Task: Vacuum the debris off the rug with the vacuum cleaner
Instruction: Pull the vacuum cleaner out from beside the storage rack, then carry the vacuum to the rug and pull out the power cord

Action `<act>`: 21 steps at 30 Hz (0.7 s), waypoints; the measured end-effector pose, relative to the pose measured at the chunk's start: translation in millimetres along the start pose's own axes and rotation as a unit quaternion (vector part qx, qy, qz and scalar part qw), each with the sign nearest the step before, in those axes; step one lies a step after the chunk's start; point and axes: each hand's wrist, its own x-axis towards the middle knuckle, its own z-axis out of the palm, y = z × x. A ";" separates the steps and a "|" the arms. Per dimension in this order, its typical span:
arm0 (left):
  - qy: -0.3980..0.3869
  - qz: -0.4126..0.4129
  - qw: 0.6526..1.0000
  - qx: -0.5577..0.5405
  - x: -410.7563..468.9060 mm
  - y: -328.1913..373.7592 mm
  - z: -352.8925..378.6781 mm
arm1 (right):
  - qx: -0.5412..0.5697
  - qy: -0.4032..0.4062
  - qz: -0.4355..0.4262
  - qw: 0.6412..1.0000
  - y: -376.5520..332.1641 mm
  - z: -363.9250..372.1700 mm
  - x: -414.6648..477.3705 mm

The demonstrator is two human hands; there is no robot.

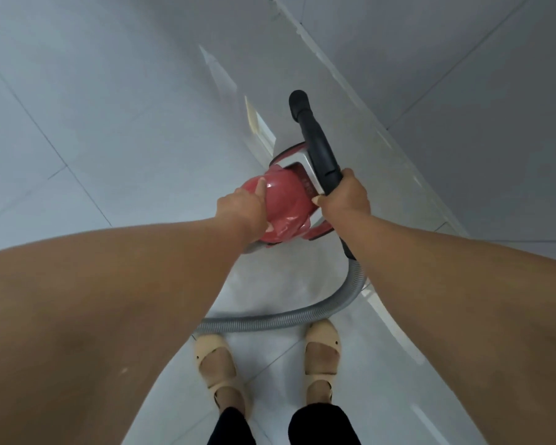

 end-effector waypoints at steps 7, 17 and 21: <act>0.069 -0.026 0.989 -0.131 -39.6 -26.3 22.8 | -0.036 0.066 -0.134 0.988 -0.8 0.3 -59.8; 0.142 -0.136 0.725 -0.660 -157.0 -56.7 14.0 | -0.013 -0.231 -0.245 0.941 -66.1 47.9 -184.2; 0.132 -0.235 0.639 -0.720 -186.6 -103.3 49.0 | -0.076 -0.301 -0.266 0.912 -75.8 79.8 -229.9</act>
